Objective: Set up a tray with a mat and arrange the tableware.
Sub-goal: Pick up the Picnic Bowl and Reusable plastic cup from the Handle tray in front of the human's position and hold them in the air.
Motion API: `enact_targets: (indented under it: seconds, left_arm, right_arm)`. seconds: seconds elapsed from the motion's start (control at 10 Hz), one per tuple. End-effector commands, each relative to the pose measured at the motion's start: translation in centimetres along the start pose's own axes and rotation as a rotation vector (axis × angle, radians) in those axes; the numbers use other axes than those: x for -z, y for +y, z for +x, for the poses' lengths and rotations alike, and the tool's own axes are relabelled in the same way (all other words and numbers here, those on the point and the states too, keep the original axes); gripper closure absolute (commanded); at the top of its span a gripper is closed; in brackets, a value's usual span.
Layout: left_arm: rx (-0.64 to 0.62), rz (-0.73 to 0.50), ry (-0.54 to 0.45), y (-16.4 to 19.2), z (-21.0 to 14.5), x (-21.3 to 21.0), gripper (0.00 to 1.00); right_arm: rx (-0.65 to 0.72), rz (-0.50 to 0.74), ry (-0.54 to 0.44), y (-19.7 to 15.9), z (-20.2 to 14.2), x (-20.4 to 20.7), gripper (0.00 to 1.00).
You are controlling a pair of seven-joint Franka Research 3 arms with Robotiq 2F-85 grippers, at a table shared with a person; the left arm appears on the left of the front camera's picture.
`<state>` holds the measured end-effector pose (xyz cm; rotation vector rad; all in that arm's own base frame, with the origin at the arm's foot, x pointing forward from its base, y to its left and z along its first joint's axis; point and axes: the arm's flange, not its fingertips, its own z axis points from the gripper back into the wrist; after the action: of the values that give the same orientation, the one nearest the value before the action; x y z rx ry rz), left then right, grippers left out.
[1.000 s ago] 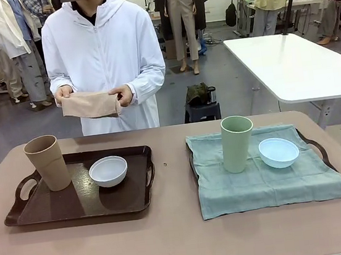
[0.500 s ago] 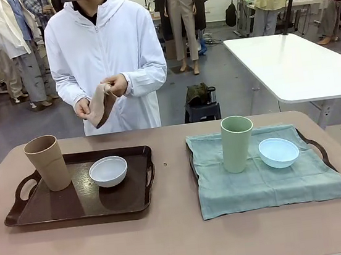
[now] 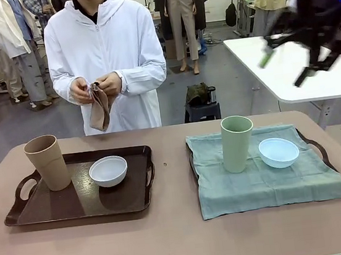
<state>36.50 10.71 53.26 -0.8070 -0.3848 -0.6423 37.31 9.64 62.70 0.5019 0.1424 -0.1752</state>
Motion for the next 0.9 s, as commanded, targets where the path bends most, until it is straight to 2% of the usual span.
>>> enact_targets:
  seconds: [0.0,0.2,0.4,0.5,0.6,0.7,0.8]
  left_arm:
    - [0.119,0.006,-0.063,0.6,0.1,-0.7,0.00]
    - [0.140,0.013,-0.088,1.7,1.3,-1.4,0.00]
    - [0.147,0.003,-0.082,1.5,2.3,-1.2,0.00]
    - [0.142,0.008,-0.074,1.5,2.4,-0.7,0.00]
    - [0.134,0.006,-0.077,1.5,2.2,-0.6,0.00]
    - [0.096,-0.057,-0.090,1.4,1.9,0.1,0.00]
    - [0.131,0.004,-0.063,1.5,1.9,-0.7,0.00]
  right_arm:
    - [0.064,-0.124,-0.021,5.8,1.1,3.3,0.12]
    - [0.109,-0.227,-0.118,11.9,3.8,9.1,0.12]
    - [0.117,-0.277,-0.299,16.5,7.8,14.3,0.12]
    - [0.122,-0.278,-0.342,17.4,9.9,15.7,0.12]
    - [0.114,-0.255,-0.329,17.6,11.4,16.3,0.12]
    - [0.067,-0.183,-0.221,16.4,11.9,16.4,0.12]
    - [0.074,-0.246,-0.322,16.3,9.7,17.0,0.12]
